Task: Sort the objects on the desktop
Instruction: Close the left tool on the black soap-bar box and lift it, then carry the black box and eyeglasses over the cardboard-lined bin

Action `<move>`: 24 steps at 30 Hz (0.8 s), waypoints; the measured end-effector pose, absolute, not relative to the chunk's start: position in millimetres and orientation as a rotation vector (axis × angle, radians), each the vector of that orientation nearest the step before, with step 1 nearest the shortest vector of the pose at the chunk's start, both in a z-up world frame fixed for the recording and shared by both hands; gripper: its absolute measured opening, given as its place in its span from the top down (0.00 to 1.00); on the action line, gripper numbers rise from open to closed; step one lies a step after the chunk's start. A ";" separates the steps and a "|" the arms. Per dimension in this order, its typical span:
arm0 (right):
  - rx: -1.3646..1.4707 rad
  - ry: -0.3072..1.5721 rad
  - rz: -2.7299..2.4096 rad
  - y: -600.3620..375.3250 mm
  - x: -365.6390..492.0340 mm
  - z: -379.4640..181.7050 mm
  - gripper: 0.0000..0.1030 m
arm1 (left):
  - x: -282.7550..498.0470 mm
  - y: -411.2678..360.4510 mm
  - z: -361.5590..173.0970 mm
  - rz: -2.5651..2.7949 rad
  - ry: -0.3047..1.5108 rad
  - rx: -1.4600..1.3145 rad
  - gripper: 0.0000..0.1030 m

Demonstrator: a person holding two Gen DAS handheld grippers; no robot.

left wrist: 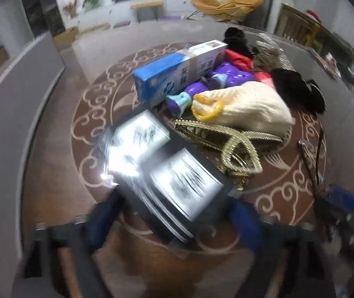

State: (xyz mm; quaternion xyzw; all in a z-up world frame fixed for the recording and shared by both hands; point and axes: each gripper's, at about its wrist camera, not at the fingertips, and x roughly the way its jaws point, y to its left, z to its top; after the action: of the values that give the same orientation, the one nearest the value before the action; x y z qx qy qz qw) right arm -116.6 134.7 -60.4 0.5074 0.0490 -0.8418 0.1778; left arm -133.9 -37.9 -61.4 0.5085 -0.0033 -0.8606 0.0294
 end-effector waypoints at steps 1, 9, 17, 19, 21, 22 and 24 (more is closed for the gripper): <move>1.438 0.115 -2.380 139.0 -114.8 -59.4 0.74 | -129.9 -37.3 -59.6 -2.668 -0.048 1.552 0.38; 1.410 -0.105 -2.314 184.0 -84.3 -38.4 0.74 | -60.2 -55.1 -24.0 -2.880 -0.029 1.428 0.42; 1.308 -0.163 -2.247 163.0 -63.4 1.6 0.74 | -4.5 -82.5 27.3 -2.983 0.131 1.309 0.44; 1.273 -0.155 -2.227 148.3 -59.5 13.6 0.74 | 2.7 -90.8 35.3 -2.993 0.168 1.301 0.44; 1.239 -0.135 -2.203 130.1 -56.5 25.2 0.74 | 6.1 -98.2 38.9 -2.991 0.158 1.296 0.44; 1.222 -0.126 -2.194 121.5 -55.0 30.3 0.74 | 7.2 -99.0 38.6 -2.990 0.129 1.287 0.44; 1.194 -0.121 -2.181 108.5 -53.3 38.2 0.74 | 11.7 -102.9 35.8 -2.982 0.081 1.296 0.44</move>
State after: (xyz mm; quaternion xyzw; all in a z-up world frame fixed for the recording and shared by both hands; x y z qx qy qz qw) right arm -53.3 108.5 38.2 0.4545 -0.0459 -0.8299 0.3204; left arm 11.7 -102.9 35.8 0.3979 0.0250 -0.9154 -0.0557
